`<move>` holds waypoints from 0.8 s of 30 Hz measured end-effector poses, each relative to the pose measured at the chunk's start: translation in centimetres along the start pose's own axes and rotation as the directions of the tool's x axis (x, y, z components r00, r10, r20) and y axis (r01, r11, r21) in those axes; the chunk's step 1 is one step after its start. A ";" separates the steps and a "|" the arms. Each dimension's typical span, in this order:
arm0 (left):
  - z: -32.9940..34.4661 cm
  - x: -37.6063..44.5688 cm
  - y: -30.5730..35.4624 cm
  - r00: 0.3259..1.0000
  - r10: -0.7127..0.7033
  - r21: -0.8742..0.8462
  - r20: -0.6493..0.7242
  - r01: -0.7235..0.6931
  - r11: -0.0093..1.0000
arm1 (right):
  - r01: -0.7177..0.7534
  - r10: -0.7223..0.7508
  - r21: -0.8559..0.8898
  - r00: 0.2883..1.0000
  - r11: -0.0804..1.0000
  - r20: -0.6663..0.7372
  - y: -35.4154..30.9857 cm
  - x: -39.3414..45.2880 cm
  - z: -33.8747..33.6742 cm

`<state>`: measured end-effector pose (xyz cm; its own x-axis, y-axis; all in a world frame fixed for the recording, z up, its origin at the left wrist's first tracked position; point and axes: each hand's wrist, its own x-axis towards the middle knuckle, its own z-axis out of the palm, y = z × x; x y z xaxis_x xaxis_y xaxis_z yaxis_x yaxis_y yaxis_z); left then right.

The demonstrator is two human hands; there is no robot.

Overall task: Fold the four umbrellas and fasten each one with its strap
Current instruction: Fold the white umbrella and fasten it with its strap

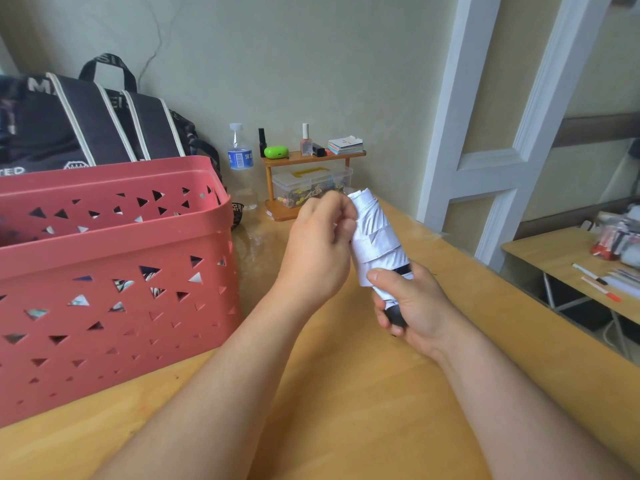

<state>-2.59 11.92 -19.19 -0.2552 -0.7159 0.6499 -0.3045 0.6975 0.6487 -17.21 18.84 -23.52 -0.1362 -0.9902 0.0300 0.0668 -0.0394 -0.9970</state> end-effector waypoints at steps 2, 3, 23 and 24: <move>-0.4 0.1 0.3 0.992 -0.098 -0.260 0.085 0.117 0.958 | -0.036 0.030 0.088 0.997 0.995 0.074 0.0 -0.1 -0.1; -0.7 0.1 0.5 0.976 -0.141 -0.381 0.165 0.195 0.904 | -0.064 0.044 0.153 0.990 0.986 0.133 0.1 -0.2 -0.1; -1.2 0.6 0.1 0.977 -0.197 -0.459 0.084 0.214 0.862 | -0.145 0.058 0.394 0.972 0.908 0.226 -1.2 -0.5 0.0; -1.1 0.5 0.3 0.975 -0.215 -0.460 0.057 0.216 0.861 | -0.144 0.049 0.409 0.971 0.901 0.235 -1.1 -0.6 0.0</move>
<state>-1.75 11.78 -18.24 -0.2359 -0.8495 0.4719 0.1043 0.4607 0.8814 -17.25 19.46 -22.42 0.1030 -0.9947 -0.0026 0.4838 0.0524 -0.8736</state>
